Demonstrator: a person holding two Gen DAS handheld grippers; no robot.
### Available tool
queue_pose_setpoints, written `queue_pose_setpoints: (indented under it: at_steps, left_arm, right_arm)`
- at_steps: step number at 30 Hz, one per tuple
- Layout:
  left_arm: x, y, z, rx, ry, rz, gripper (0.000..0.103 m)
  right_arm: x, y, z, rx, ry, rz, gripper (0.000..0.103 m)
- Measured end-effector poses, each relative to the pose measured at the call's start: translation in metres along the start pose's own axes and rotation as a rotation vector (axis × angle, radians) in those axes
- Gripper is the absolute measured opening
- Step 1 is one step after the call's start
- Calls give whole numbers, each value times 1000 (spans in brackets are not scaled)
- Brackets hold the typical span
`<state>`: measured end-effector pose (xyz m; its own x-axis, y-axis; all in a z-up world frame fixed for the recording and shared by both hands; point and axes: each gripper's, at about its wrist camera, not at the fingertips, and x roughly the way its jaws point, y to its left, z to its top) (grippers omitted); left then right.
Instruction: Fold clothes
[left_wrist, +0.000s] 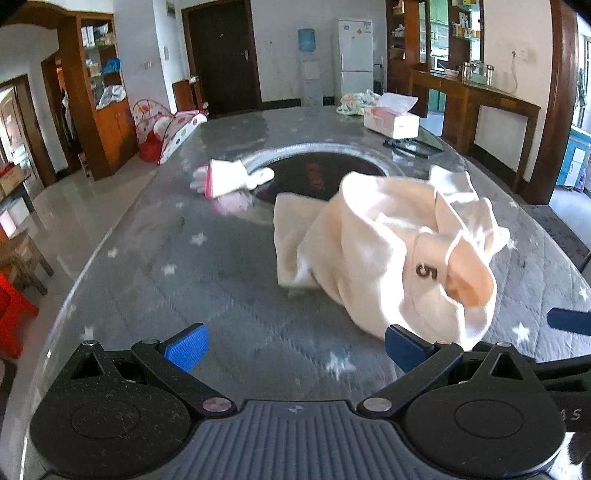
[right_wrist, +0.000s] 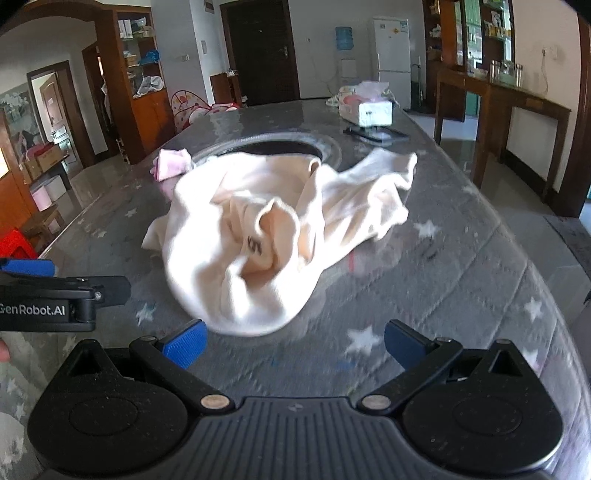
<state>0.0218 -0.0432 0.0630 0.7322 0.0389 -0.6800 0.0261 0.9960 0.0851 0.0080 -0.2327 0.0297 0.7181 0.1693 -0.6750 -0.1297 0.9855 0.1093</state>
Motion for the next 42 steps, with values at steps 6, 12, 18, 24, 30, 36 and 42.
queue_pose_setpoints:
  at_steps: [6, 12, 18, 24, 30, 36, 42]
  left_arm:
    - [8, -1, 27, 25, -27, 6, 103]
    - [19, -1, 59, 36, -71, 6, 103]
    - [41, -4, 89, 29, -87, -29, 103]
    - [73, -18, 105, 81, -55, -66, 102]
    - [105, -30, 110, 121, 6, -86, 91]
    - [128, -20, 103, 97, 73, -103, 43]
    - [120, -3, 95, 38, 75, -134, 14]
  right_arm:
    - [7, -12, 27, -8, -21, 2, 102]
    - [16, -24, 55, 7, -40, 14, 91]
    - [32, -31, 81, 17, -46, 21, 77]
    - [60, -36, 100, 30, -13, 51, 64]
    - [88, -38, 107, 51, 32, 79, 57]
    - [103, -34, 102, 8, 58, 83, 42]
    - [99, -35, 97, -21, 49, 79, 7]
